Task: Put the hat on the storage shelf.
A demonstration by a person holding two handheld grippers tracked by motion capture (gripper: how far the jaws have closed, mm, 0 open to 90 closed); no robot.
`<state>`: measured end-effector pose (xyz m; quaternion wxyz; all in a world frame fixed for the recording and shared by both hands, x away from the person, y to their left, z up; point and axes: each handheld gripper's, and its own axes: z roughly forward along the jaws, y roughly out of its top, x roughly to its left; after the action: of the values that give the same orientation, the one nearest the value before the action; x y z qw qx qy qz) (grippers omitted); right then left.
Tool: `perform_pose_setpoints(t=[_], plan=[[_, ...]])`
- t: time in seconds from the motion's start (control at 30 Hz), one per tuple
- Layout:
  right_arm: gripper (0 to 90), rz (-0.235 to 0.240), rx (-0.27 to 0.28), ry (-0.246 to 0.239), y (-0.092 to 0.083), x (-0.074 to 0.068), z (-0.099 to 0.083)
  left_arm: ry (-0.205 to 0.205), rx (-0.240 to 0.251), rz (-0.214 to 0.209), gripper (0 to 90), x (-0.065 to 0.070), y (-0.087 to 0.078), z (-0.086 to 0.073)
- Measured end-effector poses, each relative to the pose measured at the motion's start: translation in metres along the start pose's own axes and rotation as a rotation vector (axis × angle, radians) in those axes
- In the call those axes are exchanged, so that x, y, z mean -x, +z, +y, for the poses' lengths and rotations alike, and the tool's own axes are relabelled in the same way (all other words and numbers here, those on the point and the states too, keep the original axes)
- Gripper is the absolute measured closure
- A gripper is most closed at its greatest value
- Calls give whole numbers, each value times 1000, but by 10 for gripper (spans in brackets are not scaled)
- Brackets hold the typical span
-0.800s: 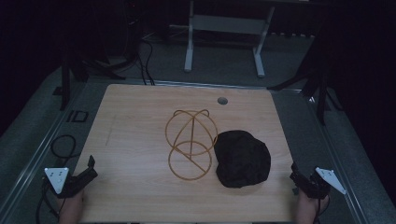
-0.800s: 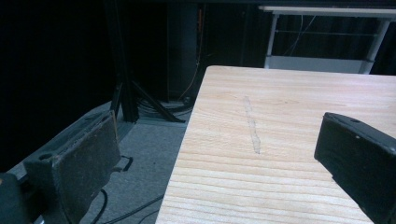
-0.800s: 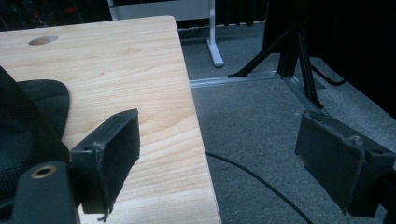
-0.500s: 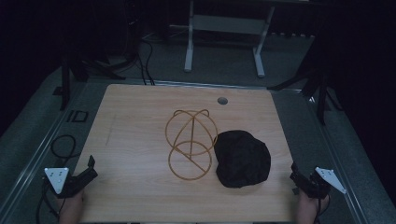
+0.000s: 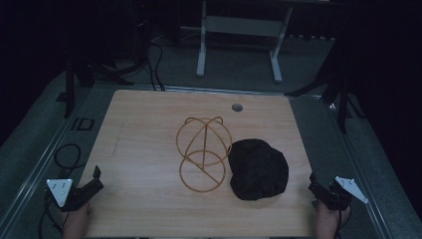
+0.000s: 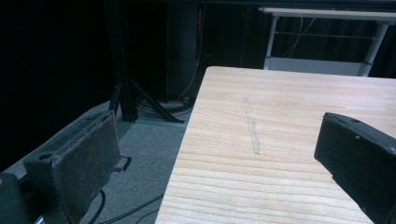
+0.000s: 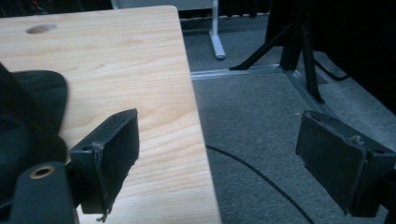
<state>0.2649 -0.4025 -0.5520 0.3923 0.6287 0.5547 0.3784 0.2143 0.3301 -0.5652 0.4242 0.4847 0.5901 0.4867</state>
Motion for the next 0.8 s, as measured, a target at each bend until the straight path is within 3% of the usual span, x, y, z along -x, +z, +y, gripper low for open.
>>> perform_pose_setpoints(t=[0.1,0.13,0.23,0.4,0.63,0.67,0.8], plan=[[132,34,-4,9,-4,-1,7,2,1,1,6,0,0,0],[132,68,-5,12,-10,-4,17,4,-1,0,6,0,0,0],[133,105,-6,-9,-15,-9,28,6,0,0,6,1,0,0],[131,194,-11,-73,-33,-34,49,7,0,1,6,1,0,0],[131,267,18,-110,-49,-54,65,8,0,-1,6,1,0,0],[130,304,25,-122,-54,-60,70,7,0,-3,6,1,0,0],[129,351,30,-131,-61,-70,76,7,-1,-6,6,1,0,0]])
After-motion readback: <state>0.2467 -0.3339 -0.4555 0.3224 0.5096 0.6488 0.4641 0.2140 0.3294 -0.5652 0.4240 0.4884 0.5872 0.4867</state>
